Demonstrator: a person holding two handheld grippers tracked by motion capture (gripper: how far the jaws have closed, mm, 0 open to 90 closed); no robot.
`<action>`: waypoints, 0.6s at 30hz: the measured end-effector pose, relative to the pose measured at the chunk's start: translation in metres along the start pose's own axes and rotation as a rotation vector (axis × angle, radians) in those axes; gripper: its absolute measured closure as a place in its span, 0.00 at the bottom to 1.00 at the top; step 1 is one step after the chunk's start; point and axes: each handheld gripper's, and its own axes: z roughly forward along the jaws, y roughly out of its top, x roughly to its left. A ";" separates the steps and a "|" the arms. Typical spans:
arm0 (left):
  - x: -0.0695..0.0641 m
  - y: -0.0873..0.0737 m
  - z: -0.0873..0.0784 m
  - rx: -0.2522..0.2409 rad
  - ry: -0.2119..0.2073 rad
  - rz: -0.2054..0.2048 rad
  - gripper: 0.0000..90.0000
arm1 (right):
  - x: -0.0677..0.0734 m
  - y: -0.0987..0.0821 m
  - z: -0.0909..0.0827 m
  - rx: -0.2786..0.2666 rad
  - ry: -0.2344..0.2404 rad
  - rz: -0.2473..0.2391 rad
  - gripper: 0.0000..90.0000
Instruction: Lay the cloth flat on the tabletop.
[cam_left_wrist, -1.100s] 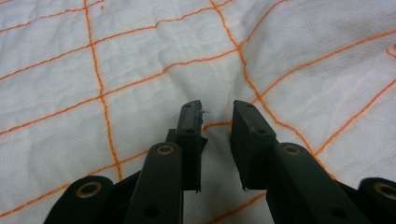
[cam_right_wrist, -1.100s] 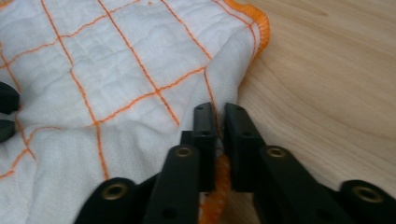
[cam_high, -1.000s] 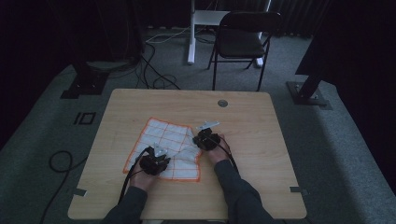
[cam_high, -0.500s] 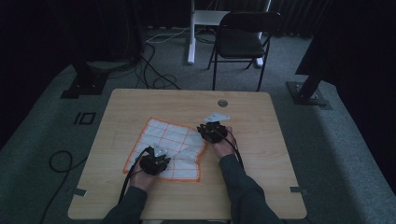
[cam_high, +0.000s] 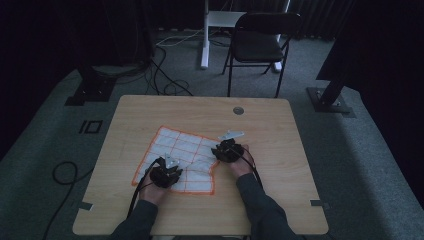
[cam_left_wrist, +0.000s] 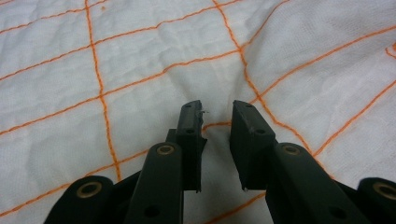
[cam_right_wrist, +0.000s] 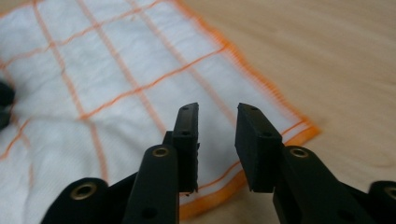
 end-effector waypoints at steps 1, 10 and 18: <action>0.000 0.000 0.000 -0.003 0.000 0.001 0.83 | 0.003 -0.001 0.000 0.006 0.001 -0.009 0.74; -0.005 0.001 0.001 -0.003 -0.008 0.007 0.83 | 0.011 -0.010 -0.006 0.029 0.009 -0.044 0.70; -0.008 0.002 0.001 -0.007 -0.015 0.009 0.83 | 0.002 -0.017 0.000 0.070 -0.037 -0.048 0.71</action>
